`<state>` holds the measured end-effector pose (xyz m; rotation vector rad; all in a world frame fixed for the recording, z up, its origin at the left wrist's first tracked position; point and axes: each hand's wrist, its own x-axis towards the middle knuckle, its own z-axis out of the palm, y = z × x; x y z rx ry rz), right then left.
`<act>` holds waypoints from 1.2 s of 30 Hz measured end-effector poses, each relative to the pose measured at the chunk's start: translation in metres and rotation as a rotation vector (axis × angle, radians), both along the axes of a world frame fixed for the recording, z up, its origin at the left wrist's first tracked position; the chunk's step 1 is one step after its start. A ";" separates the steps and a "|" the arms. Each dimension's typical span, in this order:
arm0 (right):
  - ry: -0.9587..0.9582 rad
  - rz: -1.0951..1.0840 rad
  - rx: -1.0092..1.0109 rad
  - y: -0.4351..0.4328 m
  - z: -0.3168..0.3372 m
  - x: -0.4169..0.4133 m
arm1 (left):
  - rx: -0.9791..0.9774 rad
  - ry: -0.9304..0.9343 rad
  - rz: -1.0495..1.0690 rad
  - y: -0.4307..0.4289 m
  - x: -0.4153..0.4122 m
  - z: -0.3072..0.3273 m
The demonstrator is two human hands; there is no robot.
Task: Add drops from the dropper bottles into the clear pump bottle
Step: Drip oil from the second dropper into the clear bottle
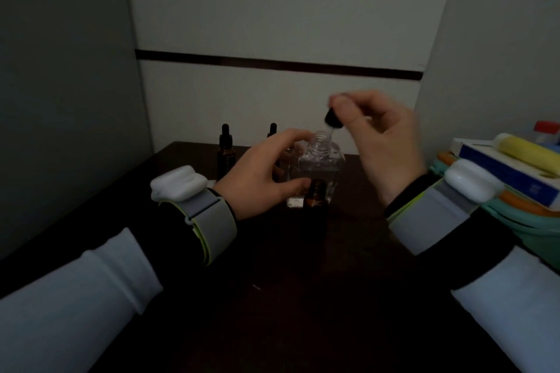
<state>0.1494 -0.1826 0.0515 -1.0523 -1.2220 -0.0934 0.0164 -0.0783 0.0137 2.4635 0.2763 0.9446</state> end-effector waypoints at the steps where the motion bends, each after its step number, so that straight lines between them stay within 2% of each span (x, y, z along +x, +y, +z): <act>1: 0.025 -0.010 0.075 -0.003 0.004 0.000 | -0.005 0.005 0.002 0.000 0.000 0.000; 4: 0.089 -0.009 0.199 -0.011 0.014 -0.001 | -0.018 0.030 -0.001 0.000 0.000 0.000; 12: -0.011 0.041 -0.082 -0.006 0.000 -0.004 | -0.040 0.024 -0.019 0.000 0.001 0.000; 19: -0.102 0.039 -0.119 -0.005 -0.004 -0.001 | -0.050 0.014 -0.018 0.001 0.001 -0.001; 36: -0.116 0.100 -0.126 -0.004 -0.005 0.001 | -0.057 0.022 -0.033 -0.001 0.000 0.001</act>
